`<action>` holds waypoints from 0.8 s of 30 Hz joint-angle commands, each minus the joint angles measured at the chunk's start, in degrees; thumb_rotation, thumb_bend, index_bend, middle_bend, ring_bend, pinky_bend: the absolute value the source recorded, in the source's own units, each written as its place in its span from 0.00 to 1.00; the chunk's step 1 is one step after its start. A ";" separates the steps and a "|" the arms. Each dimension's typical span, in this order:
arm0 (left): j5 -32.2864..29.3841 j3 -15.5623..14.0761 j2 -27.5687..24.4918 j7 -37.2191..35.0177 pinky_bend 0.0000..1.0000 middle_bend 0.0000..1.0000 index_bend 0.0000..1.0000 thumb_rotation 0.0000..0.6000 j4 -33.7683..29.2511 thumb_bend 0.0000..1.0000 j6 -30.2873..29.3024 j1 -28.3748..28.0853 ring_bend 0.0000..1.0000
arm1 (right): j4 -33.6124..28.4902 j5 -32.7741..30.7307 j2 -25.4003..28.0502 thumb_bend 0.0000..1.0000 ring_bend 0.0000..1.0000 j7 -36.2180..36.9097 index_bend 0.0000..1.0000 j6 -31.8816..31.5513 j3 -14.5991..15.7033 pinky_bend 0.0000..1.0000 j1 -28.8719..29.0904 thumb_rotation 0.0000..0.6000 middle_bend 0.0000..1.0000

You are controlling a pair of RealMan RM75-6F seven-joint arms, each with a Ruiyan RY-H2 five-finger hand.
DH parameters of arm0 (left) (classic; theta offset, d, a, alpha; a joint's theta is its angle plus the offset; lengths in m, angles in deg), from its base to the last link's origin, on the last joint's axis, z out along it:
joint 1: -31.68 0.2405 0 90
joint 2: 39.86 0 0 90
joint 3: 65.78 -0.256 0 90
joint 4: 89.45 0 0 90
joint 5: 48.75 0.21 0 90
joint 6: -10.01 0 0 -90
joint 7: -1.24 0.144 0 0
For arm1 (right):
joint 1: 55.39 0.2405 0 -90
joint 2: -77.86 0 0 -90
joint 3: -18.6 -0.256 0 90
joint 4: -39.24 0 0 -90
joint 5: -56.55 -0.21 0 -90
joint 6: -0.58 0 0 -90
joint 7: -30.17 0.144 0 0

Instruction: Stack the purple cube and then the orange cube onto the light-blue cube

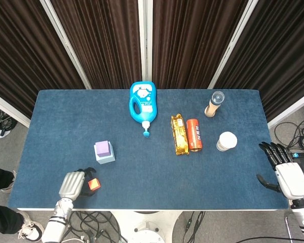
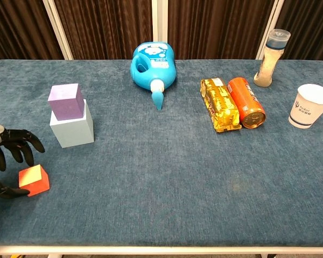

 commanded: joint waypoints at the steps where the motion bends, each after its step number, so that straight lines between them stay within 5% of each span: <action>1: -0.28 0.18 0.50 0.08 0.49 0.55 0.39 1.00 0.46 0.12 0.12 0.00 0.41 | -0.02 -0.06 0.01 0.20 0.00 0.01 0.03 0.06 -0.03 0.00 0.03 1.00 0.07; 24: 0.07 1.20 3.91 1.02 0.56 0.62 0.45 1.00 3.65 0.18 -1.10 0.26 0.48 | -0.02 -0.55 0.12 0.20 0.00 0.30 0.03 0.48 -0.25 0.00 0.20 1.00 0.07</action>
